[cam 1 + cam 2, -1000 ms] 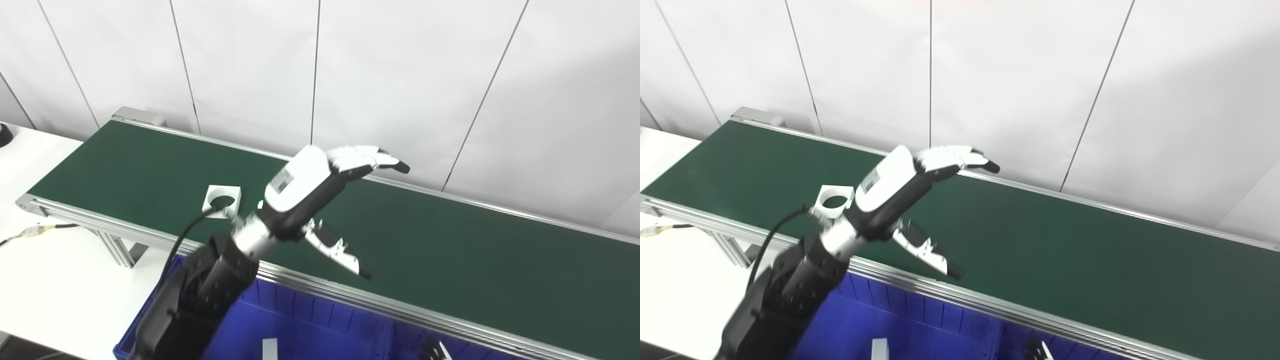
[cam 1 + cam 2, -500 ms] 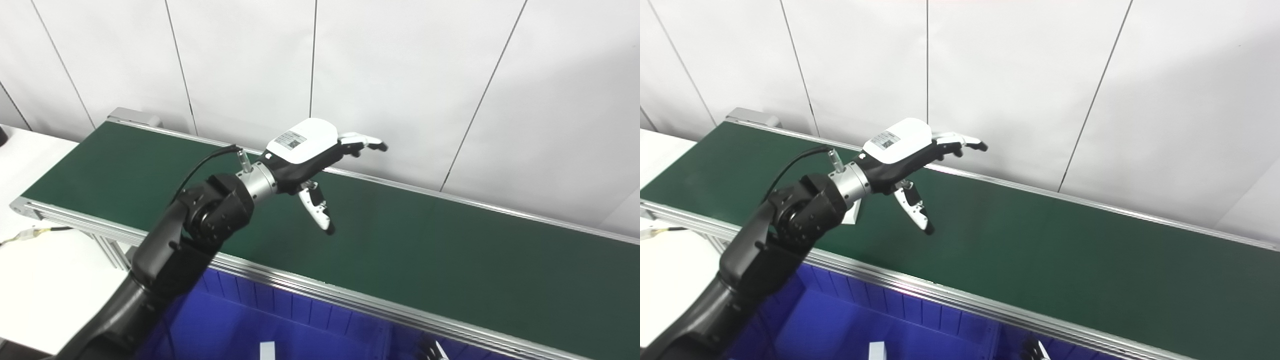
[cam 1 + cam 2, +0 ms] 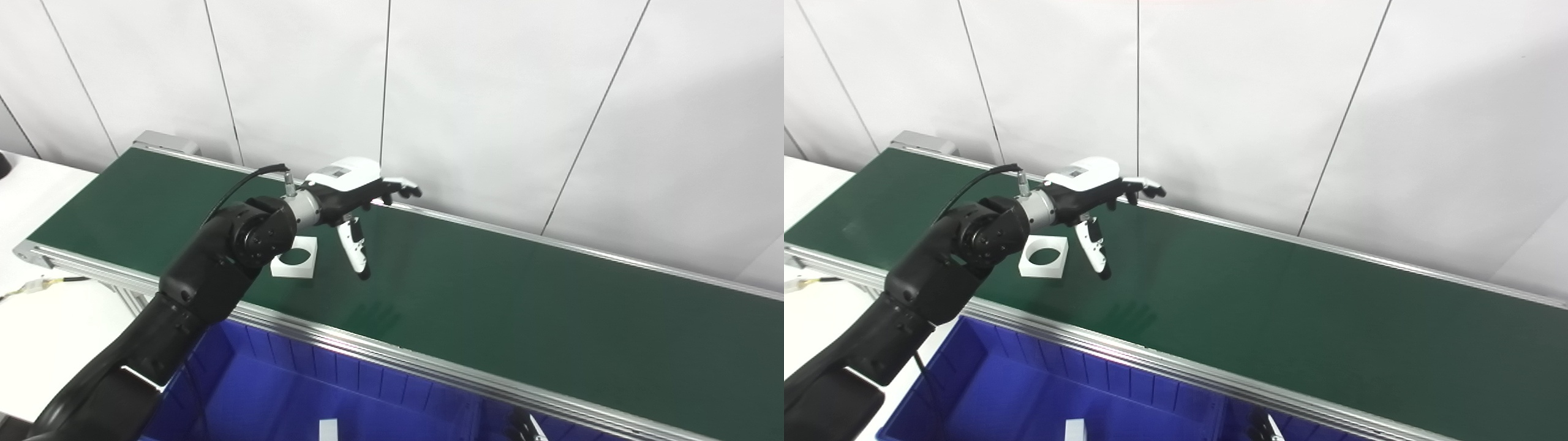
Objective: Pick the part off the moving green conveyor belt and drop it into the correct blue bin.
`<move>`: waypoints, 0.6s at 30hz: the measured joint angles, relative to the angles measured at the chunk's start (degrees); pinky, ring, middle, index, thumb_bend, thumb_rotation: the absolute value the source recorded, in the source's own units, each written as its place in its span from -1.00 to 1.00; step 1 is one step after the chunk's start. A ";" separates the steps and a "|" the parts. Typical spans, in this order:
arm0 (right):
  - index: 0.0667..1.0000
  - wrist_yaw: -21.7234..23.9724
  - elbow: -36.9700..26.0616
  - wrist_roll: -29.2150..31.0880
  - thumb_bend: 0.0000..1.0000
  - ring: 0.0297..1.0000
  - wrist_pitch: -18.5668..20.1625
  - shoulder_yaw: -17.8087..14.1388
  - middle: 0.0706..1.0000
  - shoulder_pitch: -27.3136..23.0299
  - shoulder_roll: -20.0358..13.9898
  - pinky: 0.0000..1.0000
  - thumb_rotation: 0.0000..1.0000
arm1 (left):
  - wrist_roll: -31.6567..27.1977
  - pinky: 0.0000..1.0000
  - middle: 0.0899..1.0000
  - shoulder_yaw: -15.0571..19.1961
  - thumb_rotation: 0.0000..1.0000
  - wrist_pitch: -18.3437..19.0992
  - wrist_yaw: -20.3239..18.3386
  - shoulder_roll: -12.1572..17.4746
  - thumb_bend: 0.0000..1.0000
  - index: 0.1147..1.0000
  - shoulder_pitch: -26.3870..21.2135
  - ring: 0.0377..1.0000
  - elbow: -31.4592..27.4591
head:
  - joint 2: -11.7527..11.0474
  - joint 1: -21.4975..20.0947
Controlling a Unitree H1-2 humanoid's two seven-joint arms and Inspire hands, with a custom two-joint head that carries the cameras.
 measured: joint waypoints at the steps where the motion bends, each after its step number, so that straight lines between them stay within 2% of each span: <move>1: 0.88 -0.01 0.00 0.00 0.82 0.78 0.00 0.00 0.83 0.00 0.01 0.76 0.96 | 0.01 0.15 0.70 -0.23 -0.97 -0.05 0.03 0.06 1.00 0.70 -0.25 0.52 1.28 | 0.00 -0.09; 8: 0.89 -0.03 0.00 -0.23 0.84 0.78 0.00 0.25 0.83 0.04 0.23 0.75 0.99 | 0.15 0.23 0.73 -1.04 -0.95 0.33 0.57 0.38 1.00 0.72 -1.19 0.57 7.05 | -0.18 -0.70; 18: 0.89 -0.03 -1.36 -0.52 0.81 0.78 -0.01 0.43 0.82 0.86 1.08 0.77 0.97 | 0.01 0.19 0.71 -1.09 -0.92 0.83 3.70 0.30 1.00 0.71 -1.15 0.52 13.13 | 0.09 -1.67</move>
